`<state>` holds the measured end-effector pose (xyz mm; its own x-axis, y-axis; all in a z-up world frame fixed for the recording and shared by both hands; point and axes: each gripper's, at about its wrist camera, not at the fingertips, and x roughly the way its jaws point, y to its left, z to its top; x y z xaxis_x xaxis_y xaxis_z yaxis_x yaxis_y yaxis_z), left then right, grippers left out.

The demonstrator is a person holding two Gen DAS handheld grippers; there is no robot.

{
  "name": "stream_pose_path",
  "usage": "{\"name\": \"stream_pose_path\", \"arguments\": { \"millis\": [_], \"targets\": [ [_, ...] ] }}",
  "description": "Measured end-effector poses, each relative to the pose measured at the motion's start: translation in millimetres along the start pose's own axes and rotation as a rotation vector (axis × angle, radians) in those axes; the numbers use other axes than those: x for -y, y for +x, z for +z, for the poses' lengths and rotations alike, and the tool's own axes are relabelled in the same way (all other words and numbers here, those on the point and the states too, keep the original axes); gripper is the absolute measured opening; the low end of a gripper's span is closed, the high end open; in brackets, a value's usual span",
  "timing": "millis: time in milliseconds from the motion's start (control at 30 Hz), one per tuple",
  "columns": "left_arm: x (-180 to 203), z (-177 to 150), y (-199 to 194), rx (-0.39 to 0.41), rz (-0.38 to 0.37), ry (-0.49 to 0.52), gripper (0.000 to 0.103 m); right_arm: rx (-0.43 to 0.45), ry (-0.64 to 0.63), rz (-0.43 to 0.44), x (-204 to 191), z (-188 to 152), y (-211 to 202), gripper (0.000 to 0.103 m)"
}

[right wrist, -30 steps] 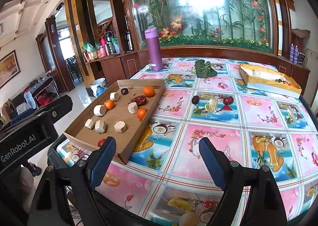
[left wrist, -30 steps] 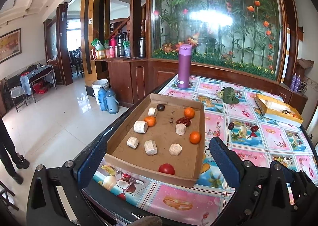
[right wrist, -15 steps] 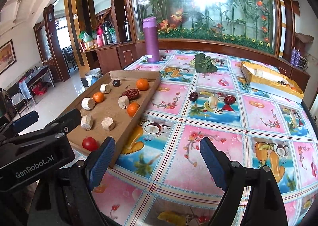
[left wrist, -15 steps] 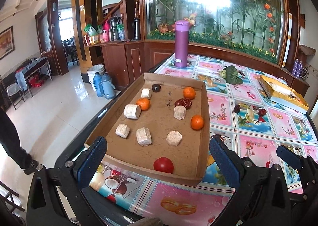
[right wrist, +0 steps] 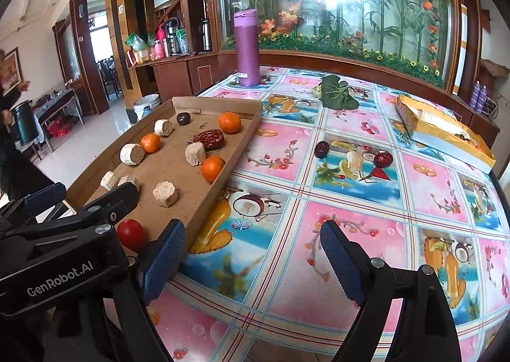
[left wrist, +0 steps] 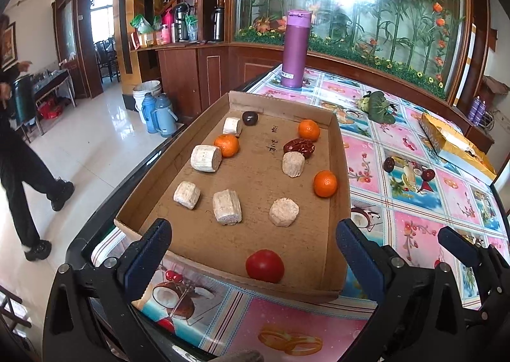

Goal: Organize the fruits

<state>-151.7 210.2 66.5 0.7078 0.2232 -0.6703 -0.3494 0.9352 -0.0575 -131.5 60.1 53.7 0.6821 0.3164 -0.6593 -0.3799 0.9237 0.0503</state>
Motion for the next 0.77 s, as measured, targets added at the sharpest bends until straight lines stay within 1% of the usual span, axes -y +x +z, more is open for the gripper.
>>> {"name": "stream_pose_path", "arguments": {
  "millis": [300, 600, 767],
  "targets": [
    [-3.5, -2.2, 6.5, -0.020, -0.012, -0.012, 0.103, -0.009, -0.034, -0.004, -10.5, -0.1, 5.1, 0.090],
    [-4.7, -2.4, 7.5, -0.017, -0.010, -0.015, 0.103, -0.008, -0.040, -0.005, -12.0, -1.2, 6.3, 0.090],
    [-7.4, 6.1, 7.4, -0.025, -0.002, -0.017, 0.103, -0.012, -0.042, 0.020, -10.0, -0.4, 5.8, 0.090]
  ]
}}
